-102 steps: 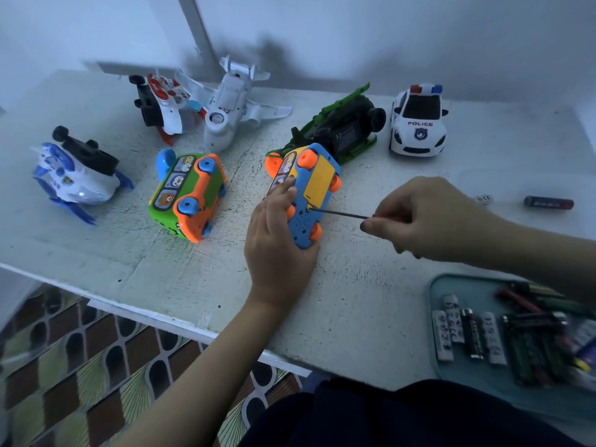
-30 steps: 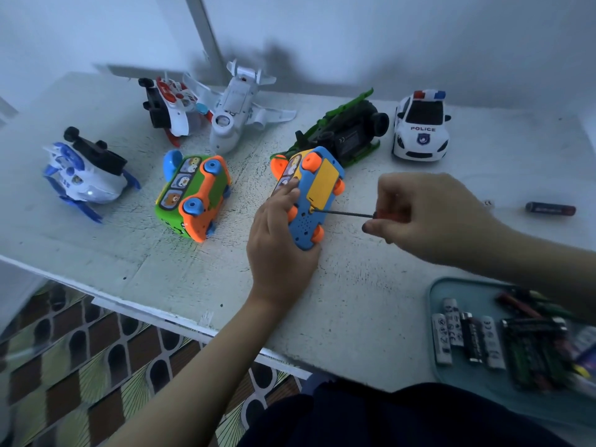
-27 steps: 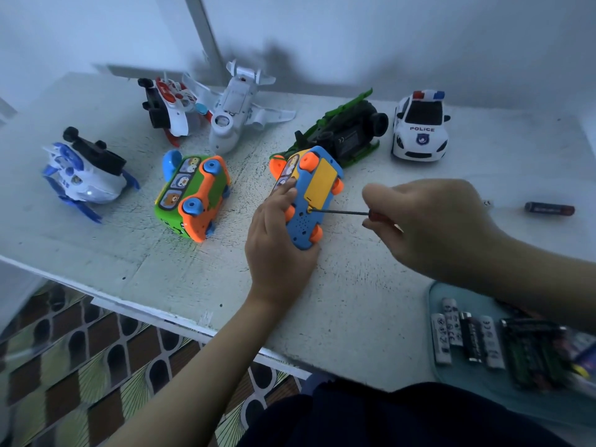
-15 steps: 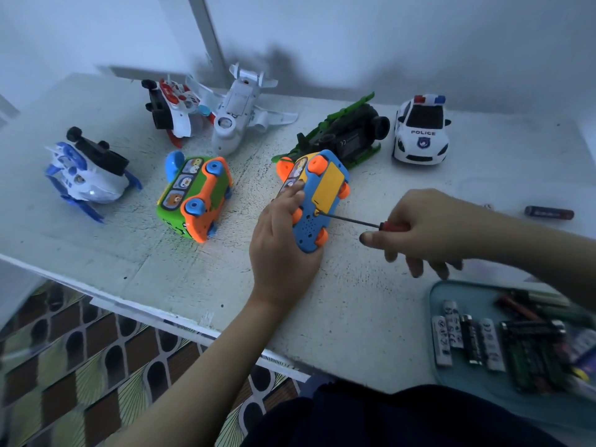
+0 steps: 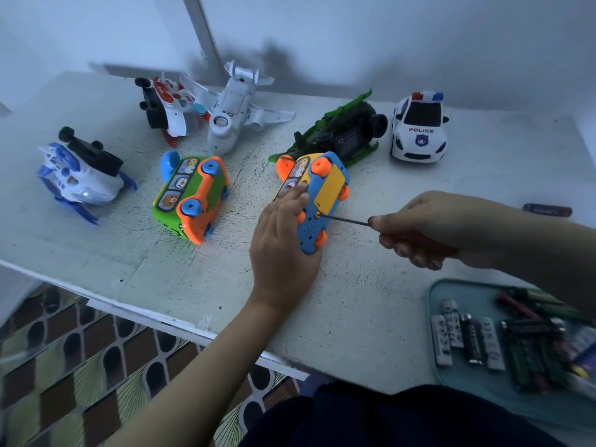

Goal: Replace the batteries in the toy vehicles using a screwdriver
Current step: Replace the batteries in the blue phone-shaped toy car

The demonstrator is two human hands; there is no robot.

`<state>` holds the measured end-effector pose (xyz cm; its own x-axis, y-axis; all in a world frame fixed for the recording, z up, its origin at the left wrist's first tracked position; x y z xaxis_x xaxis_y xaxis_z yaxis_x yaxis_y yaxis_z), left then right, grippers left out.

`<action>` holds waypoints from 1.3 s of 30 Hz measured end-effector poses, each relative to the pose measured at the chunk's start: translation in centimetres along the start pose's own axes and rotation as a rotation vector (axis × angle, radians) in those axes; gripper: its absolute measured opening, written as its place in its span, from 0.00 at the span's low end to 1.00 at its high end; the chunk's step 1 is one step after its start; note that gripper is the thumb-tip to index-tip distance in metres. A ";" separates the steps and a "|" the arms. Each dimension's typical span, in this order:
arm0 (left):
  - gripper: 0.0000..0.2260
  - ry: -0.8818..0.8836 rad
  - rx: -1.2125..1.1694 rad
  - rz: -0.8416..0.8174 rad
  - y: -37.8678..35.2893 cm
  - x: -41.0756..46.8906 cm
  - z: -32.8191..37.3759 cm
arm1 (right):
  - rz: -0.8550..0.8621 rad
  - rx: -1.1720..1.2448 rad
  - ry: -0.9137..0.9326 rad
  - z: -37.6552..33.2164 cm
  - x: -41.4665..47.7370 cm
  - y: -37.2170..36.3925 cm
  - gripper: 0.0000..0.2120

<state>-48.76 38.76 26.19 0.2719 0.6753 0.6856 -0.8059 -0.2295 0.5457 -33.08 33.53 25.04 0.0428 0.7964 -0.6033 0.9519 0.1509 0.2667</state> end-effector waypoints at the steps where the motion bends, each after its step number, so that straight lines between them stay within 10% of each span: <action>1: 0.29 -0.001 0.002 0.002 0.0 0.0 0.0 | 0.055 -0.053 0.062 -0.5 -0.2 0.3 0.17; 7: 0.30 0.041 -0.010 0.021 0.3 0.0 -0.7 | 0.441 -0.902 0.676 -4.3 -2.3 -0.3 0.23; 12: 0.30 0.032 -0.005 0.011 0.2 0.0 -0.5 | 0.514 -1.086 0.907 -4.6 -3.9 -1.3 0.11; 22: 0.31 0.073 -0.001 0.013 0.5 0.1 -0.6 | 0.236 -0.518 0.319 -2.3 -0.7 0.4 0.15; 39: 0.27 0.003 0.008 0.004 0.2 0.1 0.1 | -0.109 0.178 -0.086 1.4 -0.8 -1.2 0.14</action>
<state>-48.84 38.70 26.39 0.2671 0.6763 0.6865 -0.8030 -0.2377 0.5466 -33.84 31.92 24.13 -0.0453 0.7270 -0.6851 0.9904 0.1221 0.0641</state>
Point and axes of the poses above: each hand's wrist, its own x-axis towards the middle knuckle, its own y-axis out of the back of the hand, z = x × y, the point moved 9 cm from there along x, towards the middle knuckle, and after that the axes turned 3 degrees about y, right-handed, at the moved point
